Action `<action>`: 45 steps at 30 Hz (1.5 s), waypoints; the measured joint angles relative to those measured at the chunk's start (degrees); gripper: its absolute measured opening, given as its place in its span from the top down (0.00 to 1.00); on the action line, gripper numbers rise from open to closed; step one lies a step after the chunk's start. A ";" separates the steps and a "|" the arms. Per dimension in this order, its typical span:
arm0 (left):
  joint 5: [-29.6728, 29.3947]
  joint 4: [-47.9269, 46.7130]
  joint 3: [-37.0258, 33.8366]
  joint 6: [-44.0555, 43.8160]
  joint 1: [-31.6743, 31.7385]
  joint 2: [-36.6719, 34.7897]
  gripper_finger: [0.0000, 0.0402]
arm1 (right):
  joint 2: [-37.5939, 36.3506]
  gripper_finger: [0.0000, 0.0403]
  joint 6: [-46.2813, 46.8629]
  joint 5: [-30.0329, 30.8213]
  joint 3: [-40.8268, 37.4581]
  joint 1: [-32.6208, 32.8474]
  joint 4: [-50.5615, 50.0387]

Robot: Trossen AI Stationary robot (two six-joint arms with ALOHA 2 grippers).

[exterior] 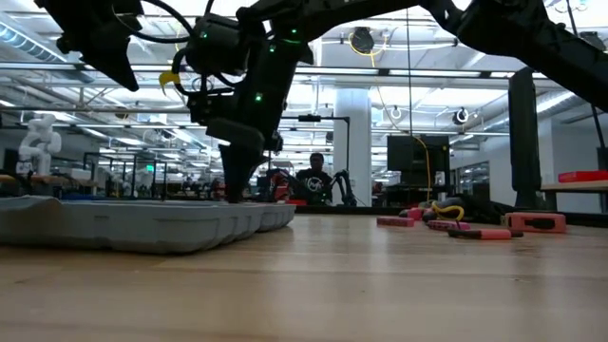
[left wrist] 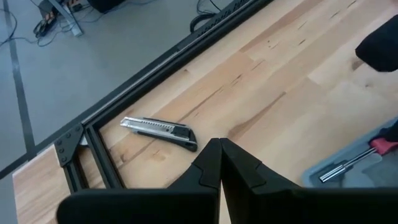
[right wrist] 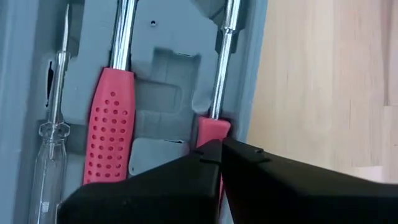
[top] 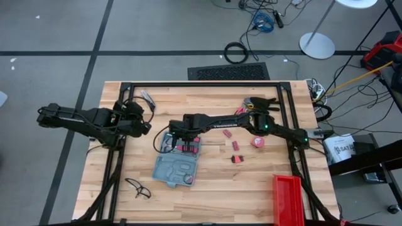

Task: Prefit tool cases
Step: Put the pink screwdriver into the gray prefit tool case, then put the top pink terminal block into the gray prefit tool case

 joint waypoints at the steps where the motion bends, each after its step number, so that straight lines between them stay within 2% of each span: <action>1: 0.00 0.00 0.00 0.00 0.01 0.00 0.97 | -0.53 1.00 -0.02 0.86 -0.09 0.00 -0.53; 5: 0.01 0.06 0.00 -0.02 -0.01 0.00 0.97 | -3.91 1.00 0.19 8.03 -0.06 0.07 -6.25; 10: 1.39 0.02 0.00 -0.09 -1.24 0.00 0.97 | -7.42 1.00 6.29 15.74 -0.96 -0.77 -24.54; 13: 1.37 0.01 0.00 -0.09 -3.46 0.02 0.97 | -12.90 1.00 9.32 17.55 -6.69 -1.25 -27.69; 16: 0.40 0.04 0.00 -0.10 -5.87 0.01 0.97 | -22.83 1.00 13.76 17.46 -18.64 -1.76 -26.02; 19: -0.49 0.11 0.00 -0.17 -8.09 0.00 0.97 | -36.03 1.00 20.04 16.73 -36.05 -2.61 -20.25; 21: -1.35 0.28 0.00 -0.15 -9.41 0.01 0.97 | -46.30 1.00 24.01 12.77 -48.37 -3.03 -12.74; 25: -3.92 1.80 0.00 -0.07 -10.93 0.02 0.97 | -62.02 0.98 30.97 -2.83 -71.77 -3.41 15.47; 26: -4.54 1.91 0.00 -0.09 -10.98 0.00 0.97 | -64.42 0.97 32.56 -5.01 -76.45 -3.41 21.76; 28: -4.74 2.09 0.00 -0.11 -10.98 0.00 0.97 | -67.45 0.92 34.94 -5.39 -83.14 -3.53 30.52; 30: -4.80 2.88 0.00 -0.09 -10.98 0.02 0.97 | -67.65 0.87 35.20 -4.49 -86.92 -3.62 35.41; 32: -4.87 3.95 0.00 -0.08 -10.98 0.00 0.97 | -66.45 0.81 35.10 -3.06 -88.49 -3.73 35.97; 38: -5.04 6.18 0.00 -0.05 -10.98 0.36 0.97 | -59.10 0.66 30.57 -1.74 -87.55 -3.91 41.00; 45: -5.87 7.35 0.00 -0.04 -10.98 1.67 0.97 | -49.90 0.60 28.46 -0.27 -84.86 -4.09 40.89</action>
